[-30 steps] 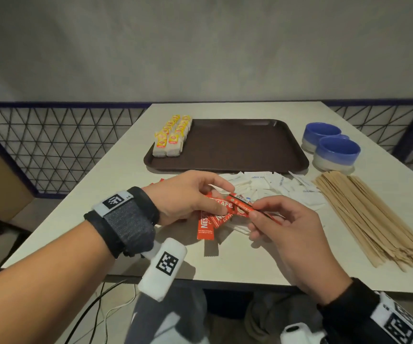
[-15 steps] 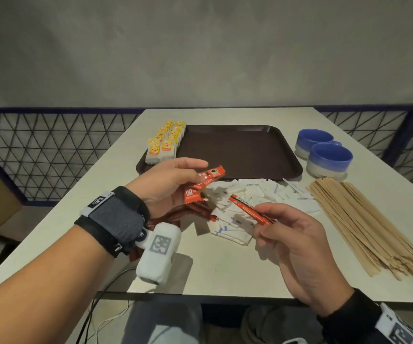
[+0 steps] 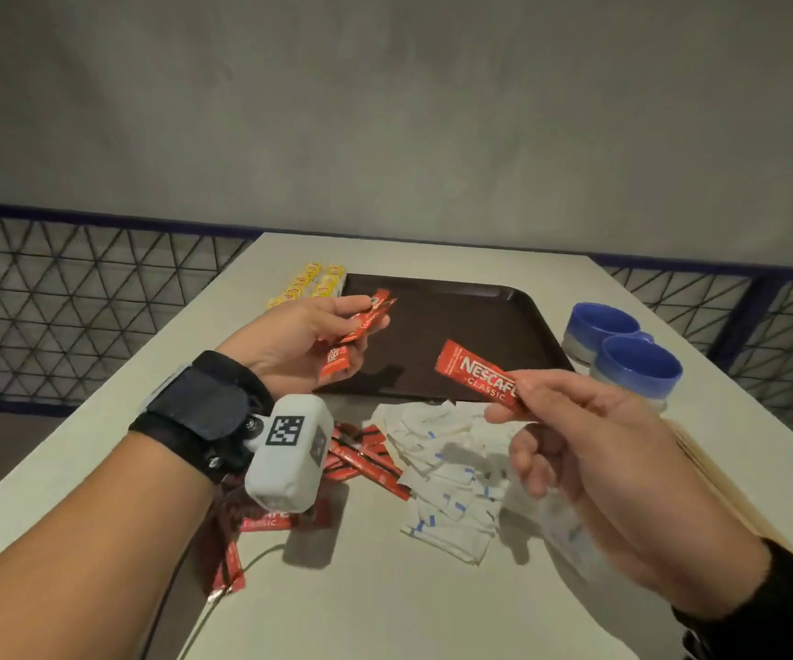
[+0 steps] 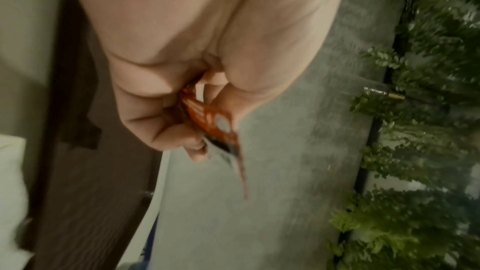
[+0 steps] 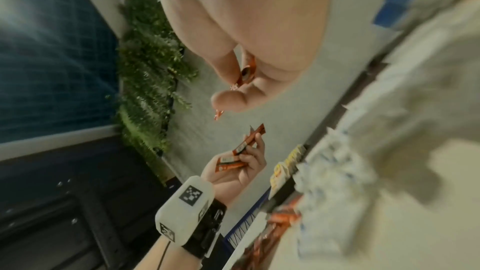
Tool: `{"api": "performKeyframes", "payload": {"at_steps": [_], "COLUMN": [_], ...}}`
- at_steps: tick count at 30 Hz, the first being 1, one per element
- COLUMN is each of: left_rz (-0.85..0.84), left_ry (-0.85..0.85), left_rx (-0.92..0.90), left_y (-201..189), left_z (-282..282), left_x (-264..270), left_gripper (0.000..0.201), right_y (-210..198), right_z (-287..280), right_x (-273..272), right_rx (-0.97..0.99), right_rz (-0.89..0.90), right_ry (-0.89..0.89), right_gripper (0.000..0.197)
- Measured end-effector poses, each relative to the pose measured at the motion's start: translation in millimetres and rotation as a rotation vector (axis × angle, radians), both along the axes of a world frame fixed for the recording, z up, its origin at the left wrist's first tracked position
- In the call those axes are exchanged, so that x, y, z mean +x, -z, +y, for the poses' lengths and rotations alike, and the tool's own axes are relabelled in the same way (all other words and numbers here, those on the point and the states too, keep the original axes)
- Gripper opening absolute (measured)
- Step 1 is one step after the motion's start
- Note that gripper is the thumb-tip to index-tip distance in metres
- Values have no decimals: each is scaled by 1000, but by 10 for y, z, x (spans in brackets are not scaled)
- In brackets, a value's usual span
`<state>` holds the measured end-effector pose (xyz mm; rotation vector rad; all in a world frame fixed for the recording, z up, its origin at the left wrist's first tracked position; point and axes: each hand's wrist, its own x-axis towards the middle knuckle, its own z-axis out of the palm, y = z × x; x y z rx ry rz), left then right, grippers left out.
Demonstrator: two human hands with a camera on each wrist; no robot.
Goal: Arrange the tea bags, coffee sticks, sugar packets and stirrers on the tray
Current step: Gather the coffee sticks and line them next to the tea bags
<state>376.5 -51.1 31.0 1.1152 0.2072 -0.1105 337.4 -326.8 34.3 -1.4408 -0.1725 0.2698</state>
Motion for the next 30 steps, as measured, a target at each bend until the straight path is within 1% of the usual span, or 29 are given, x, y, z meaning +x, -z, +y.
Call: {"api": "performKeyframes", "payload": {"at_steps": [4,6,8,9,12,15,17,19,22,24,27,30], "left_rz": [-23,-25,-35,-44,-99,-146,-153,-146,-138,-141,-135,-117], "left_ry": [17,-10,-45,-67,-124,-184,-218,-257,-313,-347,-381,-386], "left_rx": [-72,-105,-145,-162,-246,-320,-331,-330,-326,-324,-315,-279], "left_y": [-100,-78,-36,-30,-44,-76,-68,-30,5,31,66,85], "left_z": [279,430,598,685,942,1094,1114,1116,1131,1151,1157,1122], "left_x": [197,260,290,295,258,187,170,189,243,287,322,314], "left_gripper": [30,35,40,39,27,22,21,21,27,30,36,34], "right_y": [-379,-488,-558,-593,-688,-755,-738,-628,-361,-193,-19,65], "right_z": [251,435,652,773,1184,1636,1900,2086,2225,2246,2254,2284], "right_x": [355,649,988,1170,1754,2343,2683,2970,3275,3412,3543,3597], "right_rx": [-148,-250,-383,-462,-749,-985,-1081,-1132,-1178,-1200,-1204,-1172], "right_rz": [-144,-165,-162,-177,-320,-492,-548,-544,-460,-410,-387,-375], "right_ry": [-105,-166,-252,-305,-408,-373,-315,-281,-288,-297,-307,-311], "right_gripper": [19,19,18,17,14,11,10,9,10,15,25,33]}}
